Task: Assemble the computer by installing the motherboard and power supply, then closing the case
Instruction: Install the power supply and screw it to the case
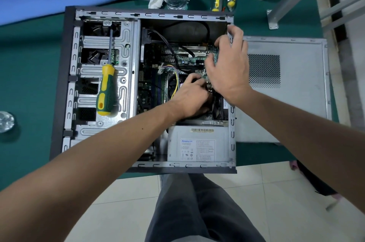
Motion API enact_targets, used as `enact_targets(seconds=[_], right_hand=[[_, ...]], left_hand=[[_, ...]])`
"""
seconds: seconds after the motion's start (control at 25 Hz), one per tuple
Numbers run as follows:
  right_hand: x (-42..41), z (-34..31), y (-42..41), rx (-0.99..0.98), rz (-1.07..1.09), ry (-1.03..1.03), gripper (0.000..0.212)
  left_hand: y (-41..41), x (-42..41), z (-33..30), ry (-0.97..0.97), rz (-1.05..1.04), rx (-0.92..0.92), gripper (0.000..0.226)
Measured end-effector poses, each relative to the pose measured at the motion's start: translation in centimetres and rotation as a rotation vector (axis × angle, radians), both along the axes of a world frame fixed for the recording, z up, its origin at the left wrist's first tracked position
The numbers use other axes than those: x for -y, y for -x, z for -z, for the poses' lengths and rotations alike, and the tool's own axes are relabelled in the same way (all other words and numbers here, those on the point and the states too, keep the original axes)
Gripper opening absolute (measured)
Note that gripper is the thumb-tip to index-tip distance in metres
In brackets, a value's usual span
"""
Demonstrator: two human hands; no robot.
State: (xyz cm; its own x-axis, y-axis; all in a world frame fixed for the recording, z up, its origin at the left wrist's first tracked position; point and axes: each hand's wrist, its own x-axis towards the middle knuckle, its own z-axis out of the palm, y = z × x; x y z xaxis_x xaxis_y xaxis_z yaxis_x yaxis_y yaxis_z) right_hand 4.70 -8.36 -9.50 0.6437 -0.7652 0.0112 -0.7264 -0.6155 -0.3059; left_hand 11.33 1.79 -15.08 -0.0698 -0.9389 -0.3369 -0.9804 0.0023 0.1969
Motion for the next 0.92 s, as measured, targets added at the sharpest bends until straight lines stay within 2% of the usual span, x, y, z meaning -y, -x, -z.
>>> enact_targets(seconds=[0.16,0.64,0.92], right_hand=[[0.0,-0.1,0.0,0.003,-0.007,0.0,0.026],[0.0,0.1,0.0,-0.014,-0.006,0.009,0.027],[-0.3,-0.3,0.2,-0.039,-0.005,0.007,0.029]], left_hand=[[-0.6,-0.3,0.1,0.021,0.035,-0.05,0.028],[0.6,0.2,-0.4,-0.028,0.017,0.031,0.018],[-0.1,-0.6,-0.5,-0.023,0.043,-0.049,0.015]])
